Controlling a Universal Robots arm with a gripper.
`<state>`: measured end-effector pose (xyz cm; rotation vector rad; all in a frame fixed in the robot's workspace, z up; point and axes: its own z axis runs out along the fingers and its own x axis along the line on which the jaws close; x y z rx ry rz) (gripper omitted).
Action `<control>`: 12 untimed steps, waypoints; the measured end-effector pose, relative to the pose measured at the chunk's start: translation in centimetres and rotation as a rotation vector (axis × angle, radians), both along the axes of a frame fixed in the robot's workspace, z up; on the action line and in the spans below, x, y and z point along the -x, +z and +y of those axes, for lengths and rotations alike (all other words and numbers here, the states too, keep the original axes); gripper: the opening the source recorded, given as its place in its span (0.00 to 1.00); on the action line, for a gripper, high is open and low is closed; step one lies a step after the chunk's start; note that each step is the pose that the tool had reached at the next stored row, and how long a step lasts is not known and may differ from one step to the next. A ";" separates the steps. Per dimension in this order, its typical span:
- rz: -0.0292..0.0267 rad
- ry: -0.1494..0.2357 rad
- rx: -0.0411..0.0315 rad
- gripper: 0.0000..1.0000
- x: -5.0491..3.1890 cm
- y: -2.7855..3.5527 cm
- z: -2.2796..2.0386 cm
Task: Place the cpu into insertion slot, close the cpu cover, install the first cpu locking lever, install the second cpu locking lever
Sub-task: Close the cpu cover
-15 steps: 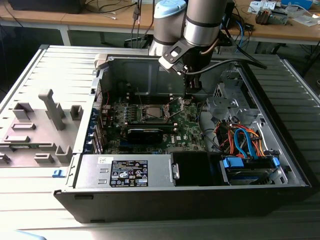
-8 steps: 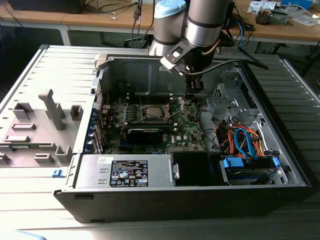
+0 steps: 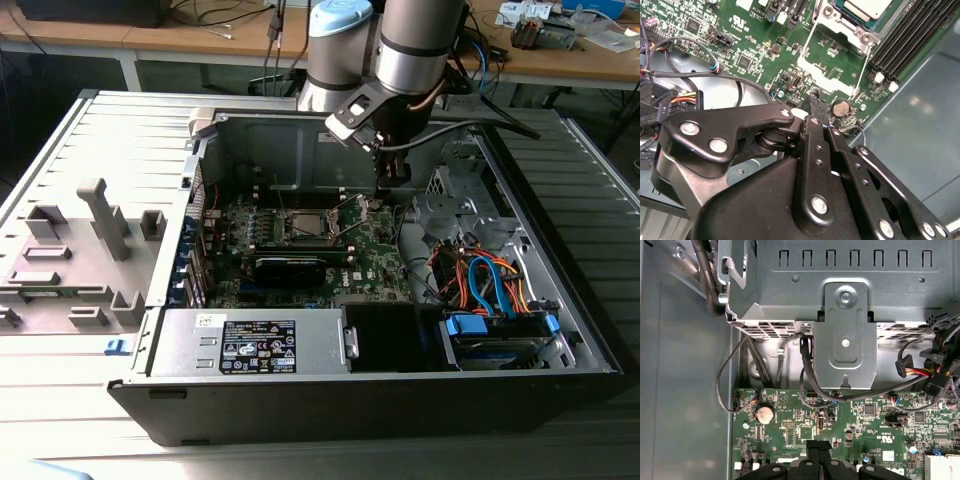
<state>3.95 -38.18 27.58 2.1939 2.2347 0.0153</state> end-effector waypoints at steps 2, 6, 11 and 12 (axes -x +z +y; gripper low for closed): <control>0.0000 0.000 0.0000 0.11 -0.10 -0.03 0.00; 0.0000 0.000 0.0000 0.11 -0.30 -0.07 0.00; 0.0000 0.000 0.0000 0.11 -0.60 -0.15 0.00; 0.0000 0.000 0.0000 0.11 -0.64 -0.17 0.00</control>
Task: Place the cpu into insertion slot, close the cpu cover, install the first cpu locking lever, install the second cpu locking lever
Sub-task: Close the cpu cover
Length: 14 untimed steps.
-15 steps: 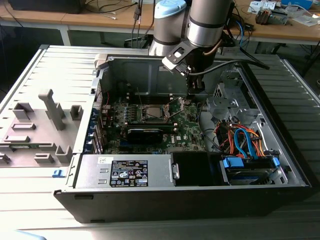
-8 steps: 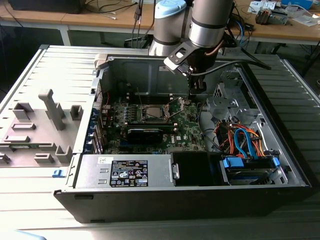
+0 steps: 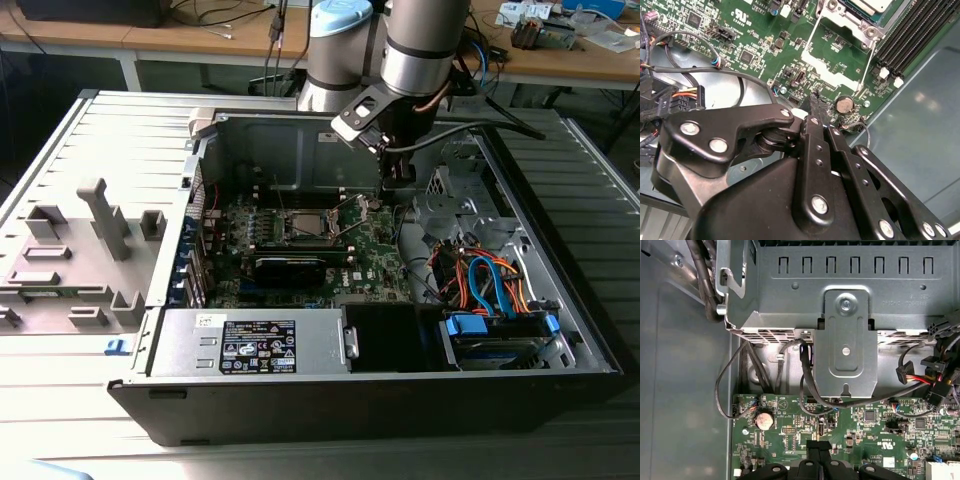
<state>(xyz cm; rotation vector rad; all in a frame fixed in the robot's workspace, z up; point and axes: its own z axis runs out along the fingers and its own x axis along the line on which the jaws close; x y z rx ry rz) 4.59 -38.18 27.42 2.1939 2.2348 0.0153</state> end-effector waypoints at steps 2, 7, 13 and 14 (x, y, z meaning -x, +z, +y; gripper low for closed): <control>0.0000 0.000 0.0000 0.11 -0.10 -0.03 0.00; 0.0000 0.000 0.0000 0.11 -0.35 -0.12 0.00; 0.0000 0.000 0.0000 0.11 -0.63 -0.23 0.00; 0.0000 0.000 0.0000 0.11 -0.66 -0.25 0.00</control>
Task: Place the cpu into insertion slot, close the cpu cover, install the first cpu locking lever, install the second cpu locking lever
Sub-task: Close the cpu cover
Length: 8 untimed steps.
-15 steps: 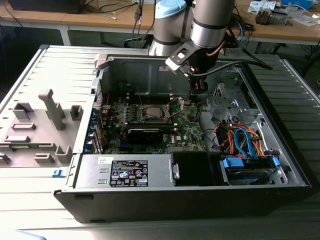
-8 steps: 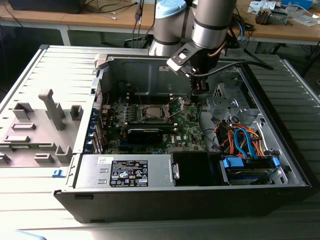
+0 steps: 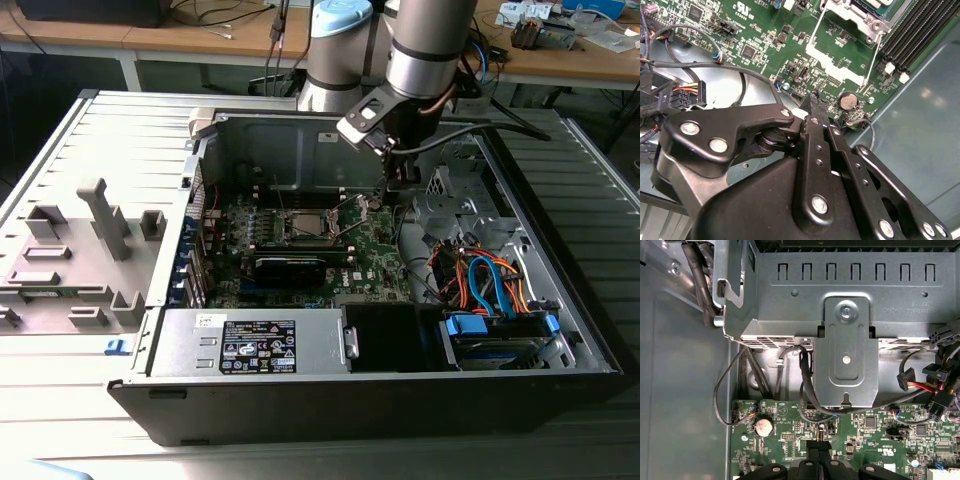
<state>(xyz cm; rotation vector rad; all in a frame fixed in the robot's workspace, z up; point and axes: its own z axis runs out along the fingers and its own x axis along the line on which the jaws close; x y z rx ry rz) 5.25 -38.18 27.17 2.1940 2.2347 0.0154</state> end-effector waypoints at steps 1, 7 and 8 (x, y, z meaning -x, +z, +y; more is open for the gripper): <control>0.0000 0.000 0.0000 0.11 -0.04 -0.02 0.00; 0.0000 0.000 0.0001 0.11 -0.24 -0.15 0.00; -0.0001 0.000 -0.0001 0.11 -0.25 -0.19 0.00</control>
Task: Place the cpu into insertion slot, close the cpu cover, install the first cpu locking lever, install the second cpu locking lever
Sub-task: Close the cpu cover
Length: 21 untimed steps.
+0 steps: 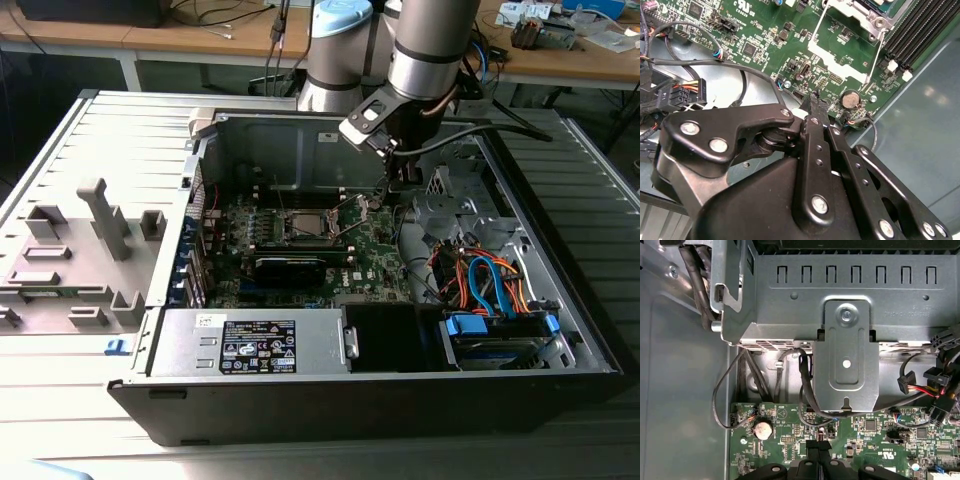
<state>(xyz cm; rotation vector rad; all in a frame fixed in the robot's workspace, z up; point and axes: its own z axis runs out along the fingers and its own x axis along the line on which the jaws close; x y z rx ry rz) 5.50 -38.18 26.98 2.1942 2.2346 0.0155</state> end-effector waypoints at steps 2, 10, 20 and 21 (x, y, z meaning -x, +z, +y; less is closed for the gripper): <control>0.0000 0.000 -0.0001 0.11 -0.01 -0.09 0.00; 0.0000 0.000 -0.0001 0.11 0.11 -0.80 0.00; 0.0251 0.090 0.0005 0.11 0.13 -1.75 0.04; 0.0250 0.108 0.0000 0.11 0.15 -1.83 0.04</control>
